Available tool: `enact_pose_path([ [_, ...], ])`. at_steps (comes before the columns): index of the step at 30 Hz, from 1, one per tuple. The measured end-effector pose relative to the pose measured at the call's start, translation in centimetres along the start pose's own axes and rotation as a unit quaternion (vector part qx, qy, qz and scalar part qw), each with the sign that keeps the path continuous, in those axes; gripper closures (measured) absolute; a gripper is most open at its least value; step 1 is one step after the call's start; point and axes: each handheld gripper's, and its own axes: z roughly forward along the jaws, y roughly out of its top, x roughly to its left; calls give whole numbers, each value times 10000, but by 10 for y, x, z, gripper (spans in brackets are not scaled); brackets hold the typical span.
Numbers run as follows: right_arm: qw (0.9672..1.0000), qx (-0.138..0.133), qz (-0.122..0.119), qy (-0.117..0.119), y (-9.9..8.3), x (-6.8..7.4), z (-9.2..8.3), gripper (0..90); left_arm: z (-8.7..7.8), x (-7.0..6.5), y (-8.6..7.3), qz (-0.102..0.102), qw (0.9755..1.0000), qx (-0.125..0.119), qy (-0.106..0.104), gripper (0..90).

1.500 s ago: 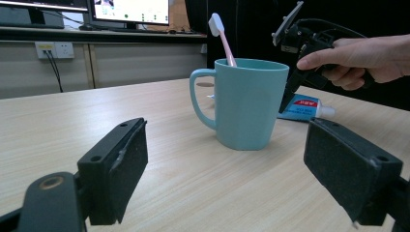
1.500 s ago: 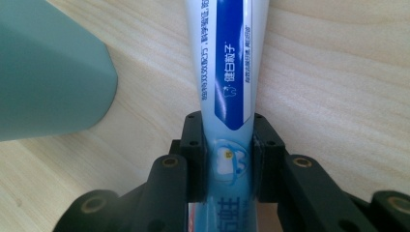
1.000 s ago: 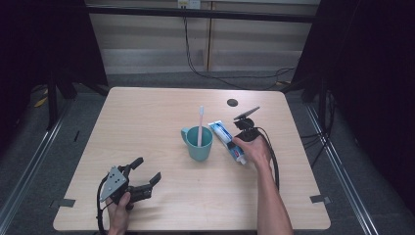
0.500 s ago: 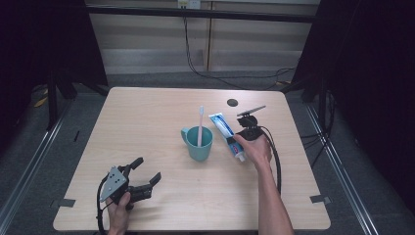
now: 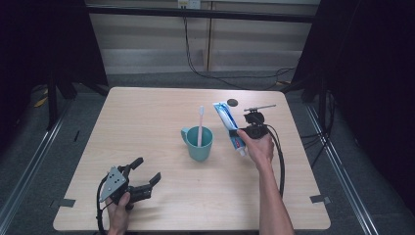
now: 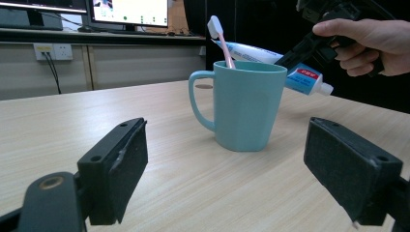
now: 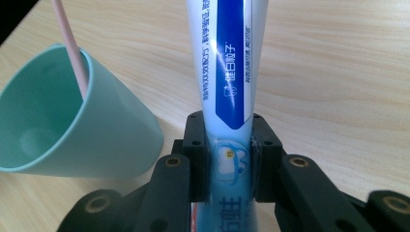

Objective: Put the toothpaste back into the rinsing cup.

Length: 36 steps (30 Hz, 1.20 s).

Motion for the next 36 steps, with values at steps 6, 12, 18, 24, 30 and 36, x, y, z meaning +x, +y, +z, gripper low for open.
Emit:
enact_pose_path([
  [6,9991,-342,223,129,-4,-5,-5,732,0,0,0,41,10000,10,14,158],
  [12,9968,-754,233,83,-7,-5,-9,732,0,0,0,-9,10000,-2,19,158],
  [18,9930,-1164,196,79,-9,-2,-14,732,0,0,0,6,10000,0,2,157],
  [24,9860,-1649,-21,228,-10,2,-20,731,0,0,0,38,10000,25,2,157],
  [30,9813,-1889,-178,316,-10,5,-24,730,0,0,0,10,10000,5,-2,158],
  [36,9743,-2206,-259,384,-12,7,-27,730,0,0,0,14,10000,1,-5,158],
])
